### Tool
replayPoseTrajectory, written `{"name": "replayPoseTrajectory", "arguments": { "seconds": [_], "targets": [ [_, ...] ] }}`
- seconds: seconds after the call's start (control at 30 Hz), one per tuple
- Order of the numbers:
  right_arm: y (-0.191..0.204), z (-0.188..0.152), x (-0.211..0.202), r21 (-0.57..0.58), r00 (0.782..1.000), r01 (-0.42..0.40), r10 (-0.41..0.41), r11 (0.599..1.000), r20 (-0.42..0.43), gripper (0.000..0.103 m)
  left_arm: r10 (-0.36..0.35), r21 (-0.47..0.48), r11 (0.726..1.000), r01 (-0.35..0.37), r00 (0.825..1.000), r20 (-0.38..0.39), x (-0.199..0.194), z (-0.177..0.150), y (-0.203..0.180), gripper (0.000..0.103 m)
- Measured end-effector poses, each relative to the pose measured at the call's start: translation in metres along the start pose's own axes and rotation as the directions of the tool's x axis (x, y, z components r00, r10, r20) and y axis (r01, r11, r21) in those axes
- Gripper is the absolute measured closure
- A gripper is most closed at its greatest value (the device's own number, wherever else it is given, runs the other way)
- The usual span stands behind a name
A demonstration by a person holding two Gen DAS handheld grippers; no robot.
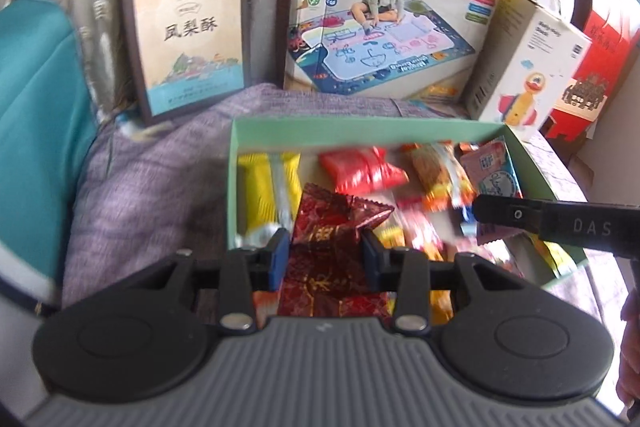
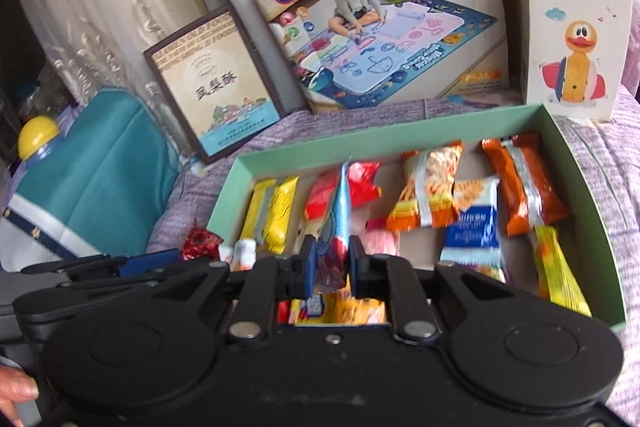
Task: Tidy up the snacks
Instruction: 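Carry both candies into the green tray and open both grippers, then move both grippers back over the loose candies on the cloth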
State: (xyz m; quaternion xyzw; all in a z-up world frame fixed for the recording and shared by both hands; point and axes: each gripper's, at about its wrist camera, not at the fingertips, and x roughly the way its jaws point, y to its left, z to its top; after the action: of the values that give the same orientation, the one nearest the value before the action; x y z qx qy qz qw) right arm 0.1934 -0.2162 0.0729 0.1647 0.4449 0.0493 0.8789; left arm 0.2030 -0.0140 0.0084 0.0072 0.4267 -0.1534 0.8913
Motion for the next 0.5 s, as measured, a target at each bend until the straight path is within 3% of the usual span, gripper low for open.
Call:
{"name": "replayPoseTrajectory", "arguments": {
  "seconds": [0.3, 0.33, 0.37, 0.4, 0.43, 0.47, 0.5],
  "targets": [
    [-0.023, 0.043, 0.065, 0.053, 0.999, 0.023, -0.021, 0.998, -0.034, 0.084, 0.040, -0.012, 0.999, -0.041, 0.999, -0.035, 0.075, 0.042, 0.000, 0.064],
    [-0.026, 0.046, 0.069, 0.065, 1.000, 0.015, -0.013, 0.998, -0.028, 0.076, 0.054, -0.015, 0.998, -0.055, 0.998, -0.032, 0.080, 0.044, 0.001, 0.061],
    [-0.026, 0.048, 0.071, 0.073, 1.000, 0.009, -0.008, 0.997, -0.019, 0.056, 0.071, -0.019, 0.997, -0.071, 0.997, -0.034, 0.084, 0.046, 0.001, 0.046],
    [-0.026, 0.048, 0.070, 0.073, 1.000, 0.010, -0.010, 0.997, -0.009, 0.043, 0.080, -0.024, 0.996, -0.081, 0.996, -0.037, 0.086, 0.047, 0.002, 0.036],
    [-0.023, 0.048, 0.068, 0.062, 1.000, 0.016, -0.016, 0.998, 0.008, 0.021, 0.086, -0.028, 0.996, -0.087, 0.996, -0.031, 0.086, 0.046, 0.002, 0.023],
    [-0.022, 0.048, 0.066, 0.049, 1.000, 0.017, -0.018, 0.999, 0.021, 0.008, 0.091, -0.024, 0.996, -0.091, 0.996, -0.024, 0.085, 0.044, 0.002, 0.016],
    [-0.020, 0.047, 0.064, 0.039, 0.999, 0.018, -0.019, 0.999, 0.026, 0.005, 0.093, -0.014, 0.996, -0.093, 0.996, -0.020, 0.083, 0.042, 0.002, 0.013]
  ]
}}
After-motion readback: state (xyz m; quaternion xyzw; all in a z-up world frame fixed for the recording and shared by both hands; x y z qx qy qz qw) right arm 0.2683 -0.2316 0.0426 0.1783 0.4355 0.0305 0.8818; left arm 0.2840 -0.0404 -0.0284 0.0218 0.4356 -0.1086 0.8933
